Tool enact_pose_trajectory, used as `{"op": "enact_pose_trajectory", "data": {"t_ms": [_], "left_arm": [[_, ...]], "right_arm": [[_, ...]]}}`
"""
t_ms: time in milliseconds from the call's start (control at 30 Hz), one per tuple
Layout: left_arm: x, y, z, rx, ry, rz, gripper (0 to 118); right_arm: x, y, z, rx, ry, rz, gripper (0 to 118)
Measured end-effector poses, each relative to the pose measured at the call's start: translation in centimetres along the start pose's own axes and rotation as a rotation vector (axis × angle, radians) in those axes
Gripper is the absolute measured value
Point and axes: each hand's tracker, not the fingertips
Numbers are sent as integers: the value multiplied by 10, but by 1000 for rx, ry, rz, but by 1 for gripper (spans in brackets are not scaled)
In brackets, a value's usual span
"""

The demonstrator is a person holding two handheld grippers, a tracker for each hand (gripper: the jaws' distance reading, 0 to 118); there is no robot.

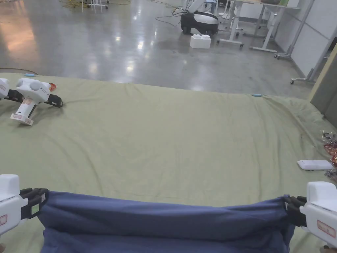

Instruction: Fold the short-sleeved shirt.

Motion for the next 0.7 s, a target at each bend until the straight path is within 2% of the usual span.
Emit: {"op": "enact_pose_trajectory", "data": {"t_ms": [300,567,700], "left_arm": [[-15,-66,25,-116,-6,15,0],[3,-115,7,-327,72,-60,1],[12,-116,1,-326,91,-75,3]], "right_arm": [[-12,-76,37,-116,-21,64,1],[-20,-139,11,-276,-46,72,1],[-28,-154,-3,-292,-55,72,1]]}}
